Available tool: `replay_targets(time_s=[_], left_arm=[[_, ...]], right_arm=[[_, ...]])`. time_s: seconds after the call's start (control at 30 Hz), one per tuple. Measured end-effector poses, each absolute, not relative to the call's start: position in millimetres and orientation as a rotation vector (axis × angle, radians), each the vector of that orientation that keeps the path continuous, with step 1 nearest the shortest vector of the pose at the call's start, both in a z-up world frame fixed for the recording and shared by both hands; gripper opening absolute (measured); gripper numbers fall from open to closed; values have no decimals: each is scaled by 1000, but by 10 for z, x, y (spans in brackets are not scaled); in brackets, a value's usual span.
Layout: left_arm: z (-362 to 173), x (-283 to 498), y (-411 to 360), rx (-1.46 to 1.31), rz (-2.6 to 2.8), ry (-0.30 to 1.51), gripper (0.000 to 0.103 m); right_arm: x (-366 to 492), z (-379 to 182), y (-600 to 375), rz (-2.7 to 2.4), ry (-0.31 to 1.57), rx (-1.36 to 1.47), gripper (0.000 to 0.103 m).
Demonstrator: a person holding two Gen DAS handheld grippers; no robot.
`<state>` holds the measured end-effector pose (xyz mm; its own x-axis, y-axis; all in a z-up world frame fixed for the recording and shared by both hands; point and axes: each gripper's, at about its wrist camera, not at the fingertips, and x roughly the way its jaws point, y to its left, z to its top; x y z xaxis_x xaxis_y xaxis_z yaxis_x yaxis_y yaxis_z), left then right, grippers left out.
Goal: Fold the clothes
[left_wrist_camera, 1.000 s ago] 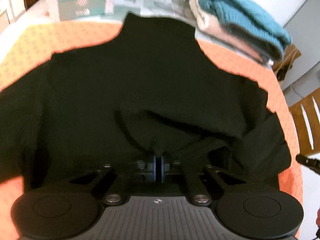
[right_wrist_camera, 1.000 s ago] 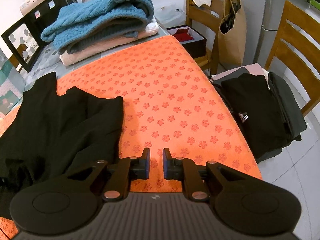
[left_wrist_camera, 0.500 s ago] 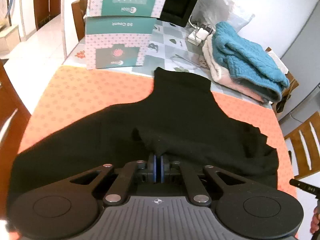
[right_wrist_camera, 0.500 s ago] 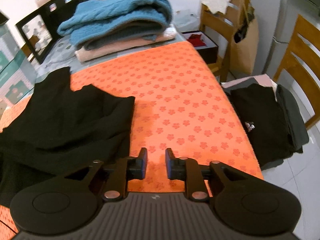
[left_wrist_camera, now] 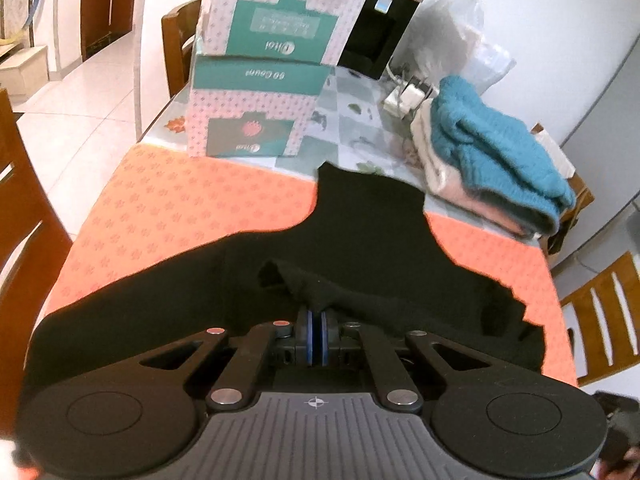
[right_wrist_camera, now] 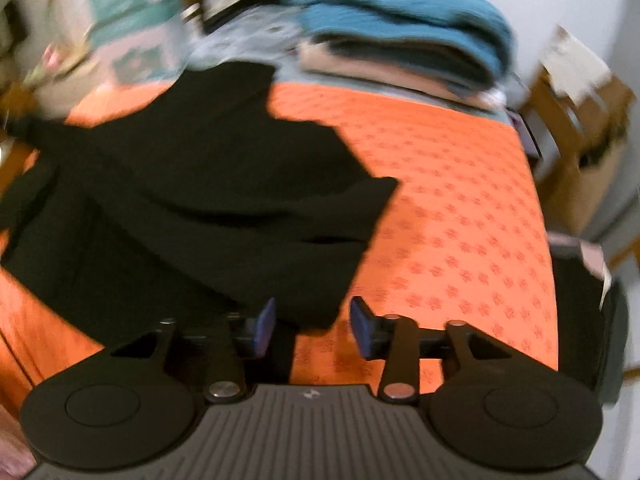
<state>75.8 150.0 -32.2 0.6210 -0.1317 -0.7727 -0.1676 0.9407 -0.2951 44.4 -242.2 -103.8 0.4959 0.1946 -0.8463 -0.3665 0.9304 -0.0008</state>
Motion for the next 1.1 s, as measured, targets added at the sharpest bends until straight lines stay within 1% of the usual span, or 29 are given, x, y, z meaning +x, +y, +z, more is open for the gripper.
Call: replay_targets(time_s=[0.03,0.07,0.23,0.27,0.3,0.33,0.37,0.43,0.6,0.8,0.87,0.9,0.93,0.97,1.0,1.1], left_arm=[[-291,774,1490,-363,16,898,6],[-260,791,1480,-368,11,890,6],[-63,889,1375,-365,-22,843,6],[-29,903,1353,-363,-28,835,6],[4,916,1329,-363,-34,827,6],[33,927,1301,-363,-41,821,6],[54,933,1273,-364,-48,816,6],[71,940,1210,-368,-68,814,6],[-20,949,1017,-367,-108,840,6],[-96,862,1055,-357,-90,858,6],[-97,791,1151,-339,-69,859,6],[-110,752,1210,-335,-59,866,6],[-135,711,1277,-336,-50,878,6],[-166,666,1338,-334,-38,892,6],[-204,618,1392,-329,-23,908,6],[-378,481,1550,-353,9,973,7]], right_arm=[[423,-1061,-2345,352,988,-237,60],[421,-1083,-2300,351,979,-265,61],[478,-1192,-2189,307,939,-337,61],[507,-1200,-2204,295,933,-332,54],[539,-1191,-2247,281,930,-315,44],[571,-1163,-2301,268,933,-295,22],[592,-1110,-2359,246,922,-286,14],[615,-981,-2477,190,878,-285,10],[660,-702,-2717,76,783,-292,9],[603,-753,-2524,159,807,-383,9],[584,-770,-2460,186,814,-414,11],[575,-779,-2428,200,818,-429,13],[565,-787,-2395,214,822,-445,19],[556,-796,-2363,228,825,-460,29],[538,-817,-2330,248,838,-475,31],[479,-908,-2265,296,882,-518,31]])
